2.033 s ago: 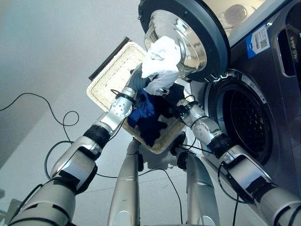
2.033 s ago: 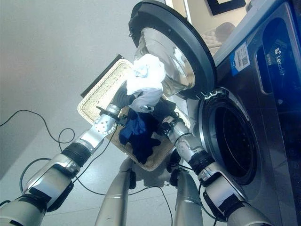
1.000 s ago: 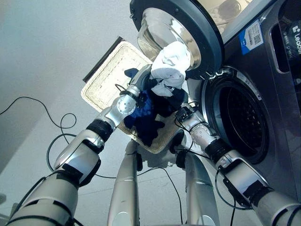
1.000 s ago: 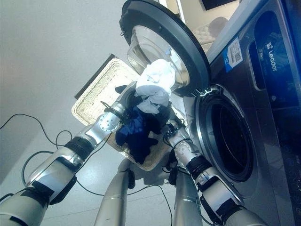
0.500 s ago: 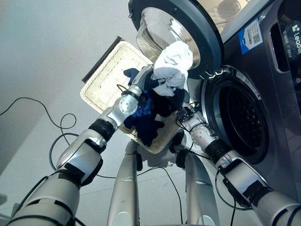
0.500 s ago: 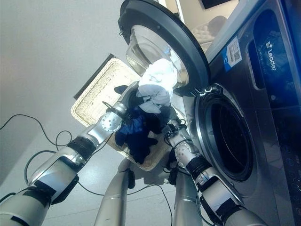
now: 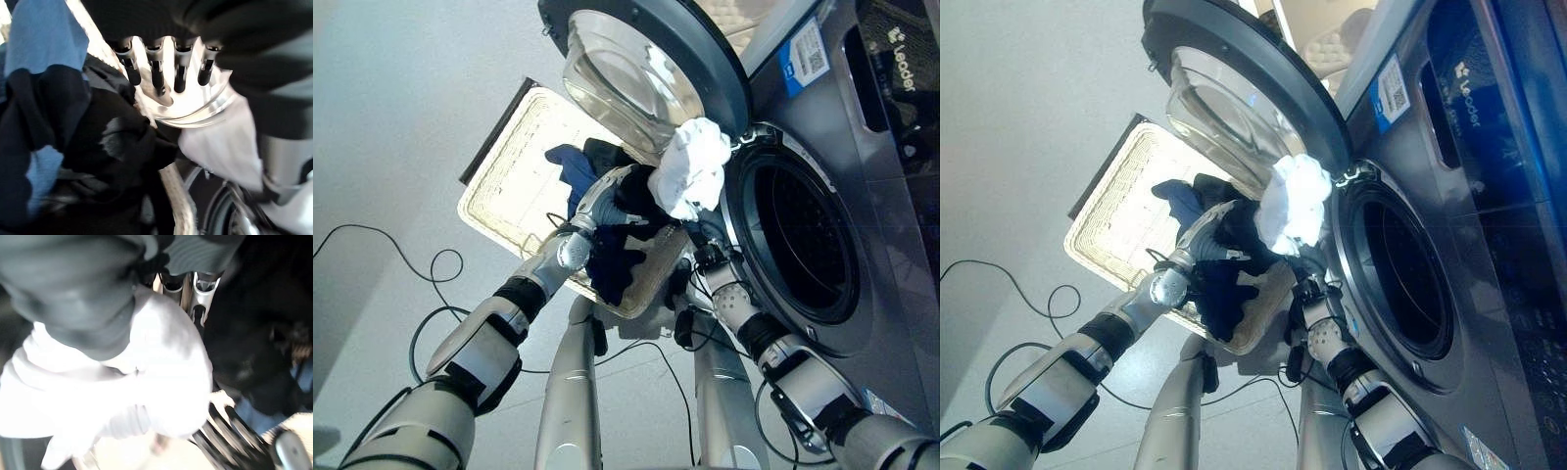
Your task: Put the clothes into the washing machine.
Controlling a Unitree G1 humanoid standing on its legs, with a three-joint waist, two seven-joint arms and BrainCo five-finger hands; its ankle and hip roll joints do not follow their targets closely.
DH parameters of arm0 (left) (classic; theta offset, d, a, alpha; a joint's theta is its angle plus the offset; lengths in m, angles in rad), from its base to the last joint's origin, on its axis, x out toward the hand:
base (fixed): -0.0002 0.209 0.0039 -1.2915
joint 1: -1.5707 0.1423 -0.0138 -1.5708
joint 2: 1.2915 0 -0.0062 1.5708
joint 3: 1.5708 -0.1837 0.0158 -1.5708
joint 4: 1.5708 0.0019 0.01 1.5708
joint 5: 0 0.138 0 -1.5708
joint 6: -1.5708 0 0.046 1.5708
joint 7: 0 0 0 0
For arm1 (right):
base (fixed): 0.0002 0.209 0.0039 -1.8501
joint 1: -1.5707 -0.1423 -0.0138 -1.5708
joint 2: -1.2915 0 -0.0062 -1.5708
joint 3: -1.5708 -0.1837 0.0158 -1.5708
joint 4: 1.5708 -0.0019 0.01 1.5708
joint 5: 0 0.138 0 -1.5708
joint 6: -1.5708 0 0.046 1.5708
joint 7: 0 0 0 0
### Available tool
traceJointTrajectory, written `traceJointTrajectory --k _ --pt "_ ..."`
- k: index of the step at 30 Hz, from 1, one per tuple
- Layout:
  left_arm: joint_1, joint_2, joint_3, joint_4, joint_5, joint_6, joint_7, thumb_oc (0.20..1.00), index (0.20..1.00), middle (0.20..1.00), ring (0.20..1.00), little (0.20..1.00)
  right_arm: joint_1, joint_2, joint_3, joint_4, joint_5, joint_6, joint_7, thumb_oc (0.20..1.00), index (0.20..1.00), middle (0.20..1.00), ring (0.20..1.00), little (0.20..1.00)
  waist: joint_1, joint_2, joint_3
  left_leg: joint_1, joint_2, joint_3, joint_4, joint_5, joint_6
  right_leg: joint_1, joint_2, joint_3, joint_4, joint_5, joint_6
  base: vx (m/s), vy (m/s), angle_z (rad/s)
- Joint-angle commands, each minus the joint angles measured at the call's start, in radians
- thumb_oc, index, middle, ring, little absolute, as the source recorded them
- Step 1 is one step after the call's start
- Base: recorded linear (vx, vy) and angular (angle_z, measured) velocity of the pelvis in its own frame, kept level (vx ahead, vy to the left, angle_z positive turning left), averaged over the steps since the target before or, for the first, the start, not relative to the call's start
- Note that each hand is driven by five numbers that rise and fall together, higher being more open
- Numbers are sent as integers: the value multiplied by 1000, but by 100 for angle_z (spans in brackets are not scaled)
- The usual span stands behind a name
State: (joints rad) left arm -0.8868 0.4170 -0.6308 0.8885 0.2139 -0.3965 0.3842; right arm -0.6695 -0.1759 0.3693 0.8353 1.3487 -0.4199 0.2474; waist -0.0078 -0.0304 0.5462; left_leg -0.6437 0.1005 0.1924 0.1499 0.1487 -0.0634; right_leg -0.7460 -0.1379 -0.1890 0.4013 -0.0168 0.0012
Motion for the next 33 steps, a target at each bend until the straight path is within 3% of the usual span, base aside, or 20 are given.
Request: traceJointTrajectory --k 1,8,13,15,17,25,29,33 --pt "0 -27 71 -12 -12 -11 88 1000 1000 1000 1000 1000 -11 -29 -48 -58 45 -88 48 200 200 200 200 200 -28 64 -26 -4 -50 35 20 -69 -36 26 8 -58 -52 38 125 9 44 -16" --pt "19 0 133 30 -99 45 243 1000 1000 1000 1000 1000 26 -32 -153 41 259 -131 67 200 200 200 200 200 -43 69 -26 5 -53 45 16 -72 -38 33 19 -39 -62 36 128 11 36 -13" --pt "26 -1 159 40 -132 58 289 1000 1000 1000 1000 1000 25 -29 -183 64 291 -145 61 200 200 200 200 200 -44 72 -26 9 -53 48 17 -75 -37 37 19 -37 -64 34 127 6 11 -7" --pt "49 -22 231 72 -210 54 339 1000 1000 1000 1000 1000 1 -35 -291 126 409 -172 75 200 200 200 200 200 -40 80 -26 1 -55 47 27 -76 -39 33 19 -38 -59 34 123 0 0 0" --pt "54 -30 241 74 -225 52 323 1000 1000 1000 1000 1000 -10 -41 -318 142 412 -175 66 200 200 200 200 200 -38 83 -26 -2 -57 44 28 -77 -38 33 18 -40 -59 34 123 0 0 0" --pt "49 -37 232 50 -263 26 294 1000 1000 1000 1000 1000 -128 -140 -428 251 508 -57 -37 200 200 200 200 200 -12 98 -26 -38 -64 29 43 -83 -36 2 6 -54 -43 39 124 7 -32 1" --pt "61 -50 205 26 -262 44 270 1000 1000 1000 1000 1000 -172 -165 -464 266 615 -106 -25 200 200 200 200 200 2 107 -26 -46 -72 13 53 -98 -35 -6 -4 -61 -28 31 129 9 -50 5" --pt "48 -53 142 8 -189 100 275 1000 1000 1000 1000 1000 -237 -189 -521 230 624 -200 -92 200 200 200 200 200 16 116 -26 -79 -77 0 58 -92 -30 -36 -14 -73 -24 50 129 -4 -67 14"
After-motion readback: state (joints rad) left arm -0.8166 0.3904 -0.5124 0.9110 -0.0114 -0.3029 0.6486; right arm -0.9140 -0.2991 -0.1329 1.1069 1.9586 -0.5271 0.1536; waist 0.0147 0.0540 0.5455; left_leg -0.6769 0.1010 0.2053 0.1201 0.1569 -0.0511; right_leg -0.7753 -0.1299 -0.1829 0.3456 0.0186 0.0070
